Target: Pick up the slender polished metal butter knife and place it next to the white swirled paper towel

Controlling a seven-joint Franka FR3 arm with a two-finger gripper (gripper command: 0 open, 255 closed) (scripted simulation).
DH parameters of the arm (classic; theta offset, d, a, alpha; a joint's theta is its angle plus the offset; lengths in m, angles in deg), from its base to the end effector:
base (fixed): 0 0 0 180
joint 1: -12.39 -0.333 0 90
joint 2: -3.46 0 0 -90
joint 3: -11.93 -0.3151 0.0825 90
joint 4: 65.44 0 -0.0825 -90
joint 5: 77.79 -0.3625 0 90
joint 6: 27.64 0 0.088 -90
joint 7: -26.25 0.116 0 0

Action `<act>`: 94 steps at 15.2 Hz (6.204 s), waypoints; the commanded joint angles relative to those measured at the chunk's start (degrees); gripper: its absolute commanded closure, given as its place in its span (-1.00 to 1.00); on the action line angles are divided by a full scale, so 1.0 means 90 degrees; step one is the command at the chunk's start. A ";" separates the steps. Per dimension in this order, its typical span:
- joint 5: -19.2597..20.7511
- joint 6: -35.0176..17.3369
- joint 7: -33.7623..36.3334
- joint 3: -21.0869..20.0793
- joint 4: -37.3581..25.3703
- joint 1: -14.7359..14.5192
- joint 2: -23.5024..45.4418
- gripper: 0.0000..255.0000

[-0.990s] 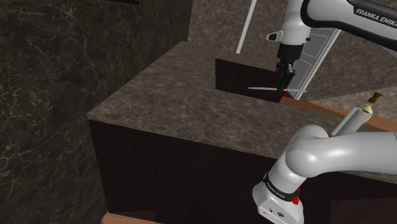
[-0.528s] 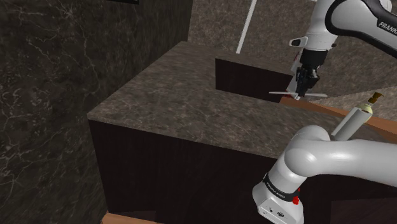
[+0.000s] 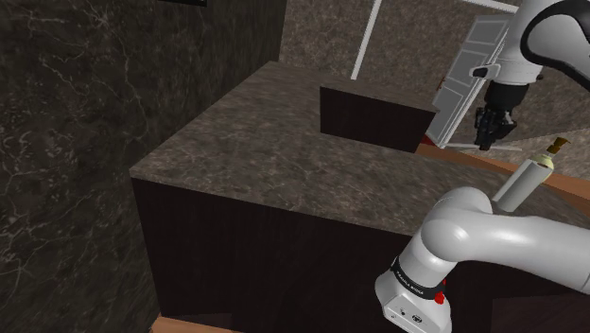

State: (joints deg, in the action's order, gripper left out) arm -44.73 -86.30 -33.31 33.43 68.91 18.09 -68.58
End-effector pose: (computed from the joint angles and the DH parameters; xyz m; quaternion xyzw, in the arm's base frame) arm 0.0425 -0.1979 0.6005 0.9561 0.2755 -0.0967 0.0229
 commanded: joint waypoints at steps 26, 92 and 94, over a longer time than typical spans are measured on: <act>0.4680 0.0485 -0.4803 0.2702 -0.3251 -0.0381 -0.0594 1.00; 0.7567 -0.2178 -0.6380 0.5848 -0.3702 -0.0334 -0.2363 1.00; 0.7567 -0.2178 -0.6380 0.5847 -0.3702 -0.0334 -0.2364 1.00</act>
State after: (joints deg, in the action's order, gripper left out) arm 23.33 -105.84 -90.74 85.95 35.53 15.06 -89.77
